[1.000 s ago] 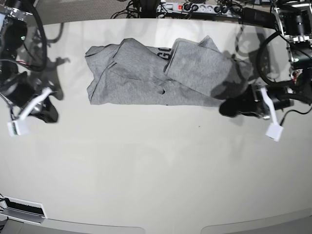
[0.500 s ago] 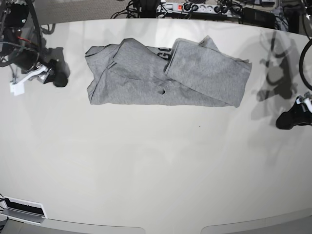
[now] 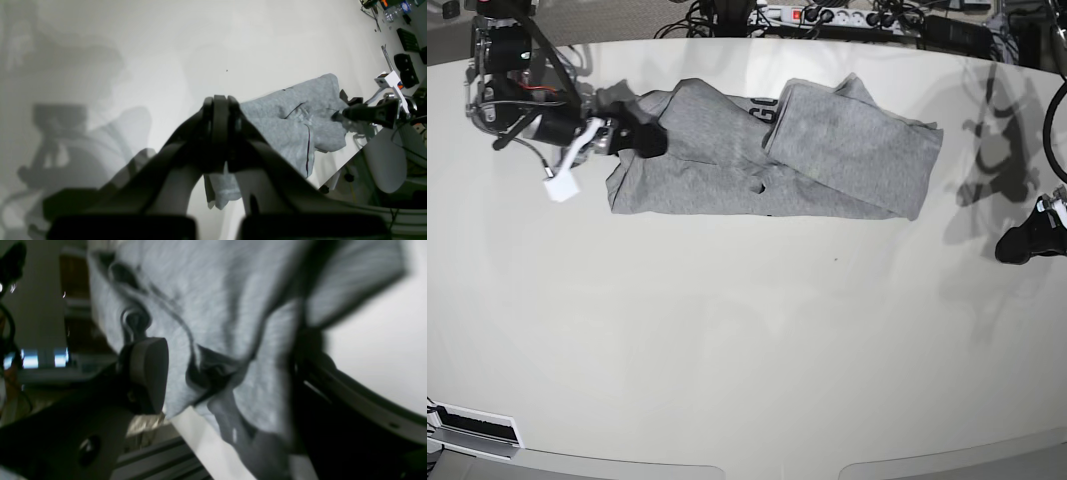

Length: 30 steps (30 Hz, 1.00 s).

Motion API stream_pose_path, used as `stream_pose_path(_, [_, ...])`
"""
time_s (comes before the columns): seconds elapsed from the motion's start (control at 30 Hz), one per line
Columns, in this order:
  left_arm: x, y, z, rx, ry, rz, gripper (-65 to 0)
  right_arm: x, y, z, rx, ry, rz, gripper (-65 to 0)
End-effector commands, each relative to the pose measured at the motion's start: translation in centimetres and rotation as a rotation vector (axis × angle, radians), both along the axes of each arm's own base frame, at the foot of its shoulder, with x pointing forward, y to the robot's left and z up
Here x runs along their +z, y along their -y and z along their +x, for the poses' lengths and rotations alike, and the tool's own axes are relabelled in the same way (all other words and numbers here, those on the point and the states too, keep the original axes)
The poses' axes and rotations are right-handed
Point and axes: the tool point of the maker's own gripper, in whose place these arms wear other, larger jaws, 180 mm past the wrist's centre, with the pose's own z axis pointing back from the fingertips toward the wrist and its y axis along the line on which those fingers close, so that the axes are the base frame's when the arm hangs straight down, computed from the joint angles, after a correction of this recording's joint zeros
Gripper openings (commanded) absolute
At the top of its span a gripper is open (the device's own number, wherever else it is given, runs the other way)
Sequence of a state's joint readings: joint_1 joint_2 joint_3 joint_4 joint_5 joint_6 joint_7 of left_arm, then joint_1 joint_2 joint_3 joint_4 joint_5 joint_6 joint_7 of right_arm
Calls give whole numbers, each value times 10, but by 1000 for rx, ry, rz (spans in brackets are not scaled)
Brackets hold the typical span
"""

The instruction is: Layout the t-shirt on the table in an organized manner, then fold the t-shirt properly

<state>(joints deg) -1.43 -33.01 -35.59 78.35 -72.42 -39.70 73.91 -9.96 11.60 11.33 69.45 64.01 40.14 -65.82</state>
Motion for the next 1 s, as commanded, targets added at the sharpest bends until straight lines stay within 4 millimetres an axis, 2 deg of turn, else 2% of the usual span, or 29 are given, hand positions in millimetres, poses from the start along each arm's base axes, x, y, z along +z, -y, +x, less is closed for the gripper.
stream_pose_path(0.0, [19, -4, 8, -2, 59, 3, -650, -2, 0, -3, 39, -7, -27, -188])
stream_pose_path(0.07, [19, -4, 8, -2, 59, 3, -650, -1, -6, -2, 53, 1, -22, -221])
stream_pose_path(0.13, [19, -4, 8, -2, 59, 2, -650, 2, -4, 6, 47, 20, -23, -313])
stream_pose_path(0.27, [19, -4, 8, -2, 60, 3, -650, 10, 11, 22, 40, 38, -47, -650])
stream_pose_path(0.37, [19, -4, 8, -2, 59, 4, -650, 22, 33, 29, 30, 56, -91, -650])
stream_pose_path(0.5, [19, -4, 8, -2, 60, 3, -650, 50, 76, 43, -28, 139, -190, -650])
stream_pose_path(0.6, [19, -4, 8, -2, 59, 3, -650, 81, 115, 55, -88, 244, -295, -650])
stream_pose_path(0.7, [19, -4, 8, -2, 60, 3, -650, 116, 137, 56, -108, 356, -391, -650])
stream_pose_path(0.73, [19, -4, 8, -2, 60, 3, -650, 128, 138, 54, -108, 392, -414, -650])
stream_pose_path(0.8, [19, -4, 8, -2, 60, 2, -650, 149, 128, 47, -85, 467, -423, -650])
stream_pose_path(0.9, [19, -4, 8, -2, 60, 2, -650, 179, 91, 35, -42, 577, -349, -650])
stream_pose_path(0.97, [19, -4, 8, -2, 60, 2, -650, 191, 61, 28, -14, 626, -287, -650])
